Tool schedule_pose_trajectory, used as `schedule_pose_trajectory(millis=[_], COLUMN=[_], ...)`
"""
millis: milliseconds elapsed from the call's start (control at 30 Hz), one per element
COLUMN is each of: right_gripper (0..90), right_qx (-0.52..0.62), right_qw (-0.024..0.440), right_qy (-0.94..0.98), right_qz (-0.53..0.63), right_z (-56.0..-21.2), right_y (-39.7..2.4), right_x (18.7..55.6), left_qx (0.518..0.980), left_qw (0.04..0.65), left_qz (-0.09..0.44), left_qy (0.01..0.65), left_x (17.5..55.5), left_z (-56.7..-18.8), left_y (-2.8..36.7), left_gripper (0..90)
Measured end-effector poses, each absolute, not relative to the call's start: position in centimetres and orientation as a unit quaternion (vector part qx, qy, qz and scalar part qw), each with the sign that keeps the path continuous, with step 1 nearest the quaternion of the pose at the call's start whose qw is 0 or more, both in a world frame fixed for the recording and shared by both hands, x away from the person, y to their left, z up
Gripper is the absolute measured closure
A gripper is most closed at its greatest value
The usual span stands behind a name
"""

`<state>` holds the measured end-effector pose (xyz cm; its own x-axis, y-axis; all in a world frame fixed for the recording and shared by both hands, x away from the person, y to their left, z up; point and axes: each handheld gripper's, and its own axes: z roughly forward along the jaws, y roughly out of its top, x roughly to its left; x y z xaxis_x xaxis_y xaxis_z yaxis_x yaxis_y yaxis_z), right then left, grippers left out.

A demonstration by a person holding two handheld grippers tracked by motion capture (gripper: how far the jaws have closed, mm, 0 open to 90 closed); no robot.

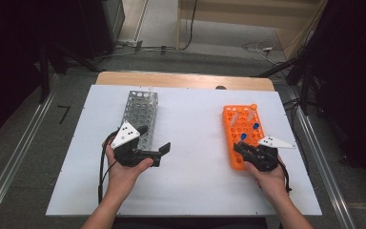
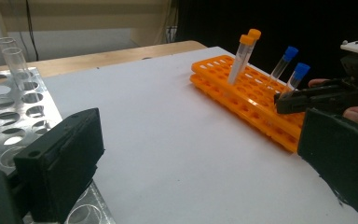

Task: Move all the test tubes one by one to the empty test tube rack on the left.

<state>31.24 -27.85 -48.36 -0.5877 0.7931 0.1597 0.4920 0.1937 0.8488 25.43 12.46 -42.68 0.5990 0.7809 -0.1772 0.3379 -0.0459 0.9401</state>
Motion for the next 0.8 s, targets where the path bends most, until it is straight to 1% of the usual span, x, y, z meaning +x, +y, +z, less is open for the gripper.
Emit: schedule_pose_trajectory(millis=[67, 100, 200, 500, 800], right_gripper=[74.6, 74.9, 75.1, 75.2, 75.2], right_qx=[0.424, 0.428, 0.425, 0.413, 0.383], right_qw=[0.170, 0.167, 0.168, 0.201, 0.189], right_qy=[0.755, 0.752, 0.747, 0.729, 0.740], right_qz=[0.470, 0.472, 0.482, 0.507, 0.520], right_z=[-48.4, -48.4, -48.4, -46.8, -46.1], right_y=[-28.0, -28.2, -28.5, -28.9, -27.8], right_x=[31.2, 31.3, 31.2, 30.4, 29.4], left_qx=[0.697, 0.699, 0.699, 0.703, 0.708], left_qw=[0.563, 0.562, 0.563, 0.566, 0.569], left_qz=[0.195, 0.195, 0.190, 0.184, 0.175], left_qy=[0.400, 0.398, 0.398, 0.391, 0.380], left_x=[25.4, 25.4, 25.4, 25.2, 25.1], left_z=[-42.7, -42.8, -42.9, -42.9, -42.9], left_y=[12.2, 12.1, 11.9, 11.4, 10.4], left_gripper=[0.4, 0.4, 0.4, 0.4, 0.5])
